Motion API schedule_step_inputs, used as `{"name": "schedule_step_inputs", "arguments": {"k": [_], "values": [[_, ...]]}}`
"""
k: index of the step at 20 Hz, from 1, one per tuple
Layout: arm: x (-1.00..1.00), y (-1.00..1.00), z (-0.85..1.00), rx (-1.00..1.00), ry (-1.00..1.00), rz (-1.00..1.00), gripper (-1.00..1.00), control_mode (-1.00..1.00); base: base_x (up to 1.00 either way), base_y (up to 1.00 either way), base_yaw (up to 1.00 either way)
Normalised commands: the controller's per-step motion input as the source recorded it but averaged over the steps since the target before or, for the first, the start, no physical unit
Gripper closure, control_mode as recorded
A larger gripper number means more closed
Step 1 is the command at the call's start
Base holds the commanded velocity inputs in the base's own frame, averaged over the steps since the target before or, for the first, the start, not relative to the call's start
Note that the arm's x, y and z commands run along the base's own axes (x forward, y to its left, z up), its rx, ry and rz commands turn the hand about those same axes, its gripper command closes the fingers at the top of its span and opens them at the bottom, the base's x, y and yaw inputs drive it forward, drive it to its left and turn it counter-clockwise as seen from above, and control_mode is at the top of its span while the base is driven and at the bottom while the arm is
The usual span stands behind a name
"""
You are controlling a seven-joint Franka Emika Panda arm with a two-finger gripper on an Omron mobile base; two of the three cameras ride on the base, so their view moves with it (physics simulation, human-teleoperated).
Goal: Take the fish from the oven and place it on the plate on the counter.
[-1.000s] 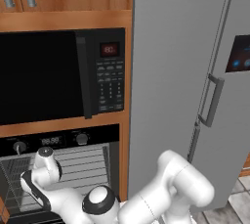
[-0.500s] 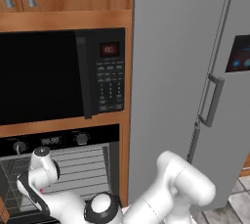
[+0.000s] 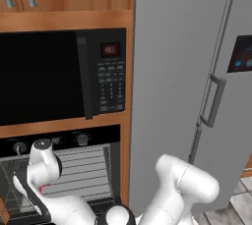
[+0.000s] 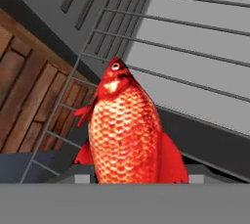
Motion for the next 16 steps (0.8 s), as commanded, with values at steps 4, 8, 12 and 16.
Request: {"name": "schedule_step_inputs", "arguments": {"k": [4,8,12,16], "values": [[-0.67,-0.45,0.83,0.1,-0.05,0.0,1.0,-1.0,0.0,0.0,0.0],[-0.58,-0.57,0.9,0.11,-0.08,0.0,1.0,-1.0,0.0,0.0,0.0],[-0.54,-0.72,0.99,0.11,-0.12,0.0,1.0,-1.0,0.0,0.0,0.0],[-0.36,-0.87,1.0,0.11,-0.06,0.0,1.0,-1.0,0.0,0.0,0.0]]}}
